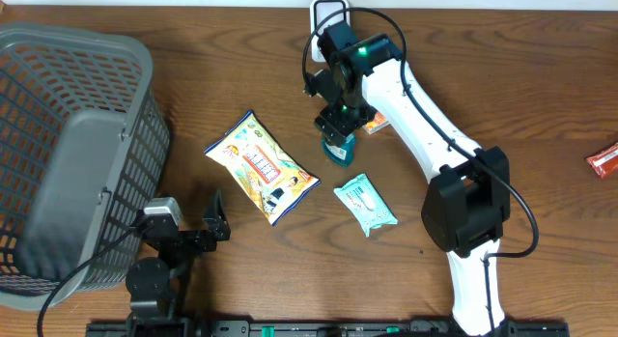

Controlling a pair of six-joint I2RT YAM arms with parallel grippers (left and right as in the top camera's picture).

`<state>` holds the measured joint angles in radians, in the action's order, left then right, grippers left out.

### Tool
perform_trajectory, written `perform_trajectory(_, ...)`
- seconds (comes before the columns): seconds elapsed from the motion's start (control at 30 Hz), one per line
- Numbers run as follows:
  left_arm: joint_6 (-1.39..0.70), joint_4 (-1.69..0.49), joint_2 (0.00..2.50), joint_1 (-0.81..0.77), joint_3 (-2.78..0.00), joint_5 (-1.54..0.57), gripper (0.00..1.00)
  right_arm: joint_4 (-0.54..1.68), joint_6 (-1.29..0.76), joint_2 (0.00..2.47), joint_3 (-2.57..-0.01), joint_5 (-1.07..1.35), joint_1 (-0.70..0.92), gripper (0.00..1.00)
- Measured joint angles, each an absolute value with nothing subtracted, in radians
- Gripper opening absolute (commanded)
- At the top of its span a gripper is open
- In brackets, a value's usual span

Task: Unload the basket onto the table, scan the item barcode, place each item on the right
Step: 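Lower the right gripper over the blue Listerine bottle cap, then close the right gripper on the bottle neck and lift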

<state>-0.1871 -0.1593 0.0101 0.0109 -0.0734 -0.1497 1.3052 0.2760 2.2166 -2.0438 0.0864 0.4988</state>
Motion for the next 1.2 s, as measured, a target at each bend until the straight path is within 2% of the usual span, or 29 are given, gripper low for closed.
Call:
perform_trajectory(0.23,-0.187,-0.161,0.01,0.011,-0.073,-0.15,1.0,1.312,0.266,2.217,-2.042,0.081,0.499,0.88)
perform_trajectory(0.3,-0.187,-0.167,0.01,0.011,-0.075,-0.15,1.0,1.316,0.252,2.217,-2.043,0.081,0.499,0.93)
perform_trajectory(0.47,-0.187,-0.173,0.01,0.011,-0.077,-0.15,1.0,1.393,0.218,2.218,-2.107,0.078,0.501,0.96)
perform_trajectory(0.5,-0.187,-0.173,0.01,0.011,-0.077,-0.15,1.0,1.411,0.21,2.219,-2.134,0.078,0.501,0.99)
perform_trajectory(0.63,-0.187,-0.173,0.01,0.011,-0.077,-0.15,1.0,1.426,0.165,2.218,-2.238,0.077,0.511,0.99)
perform_trajectory(0.77,-0.187,-0.173,0.01,0.011,-0.077,-0.15,1.0,1.425,0.142,2.217,-2.233,0.078,0.524,0.99)
perform_trajectory(0.9,-0.187,-0.173,0.01,0.011,-0.077,-0.149,1.0,1.402,0.13,2.217,-2.166,0.078,0.533,0.85)
perform_trajectory(1.2,-0.187,-0.173,0.01,0.011,-0.077,-0.15,1.0,1.337,0.097,2.219,-2.119,0.07,0.533,0.77)
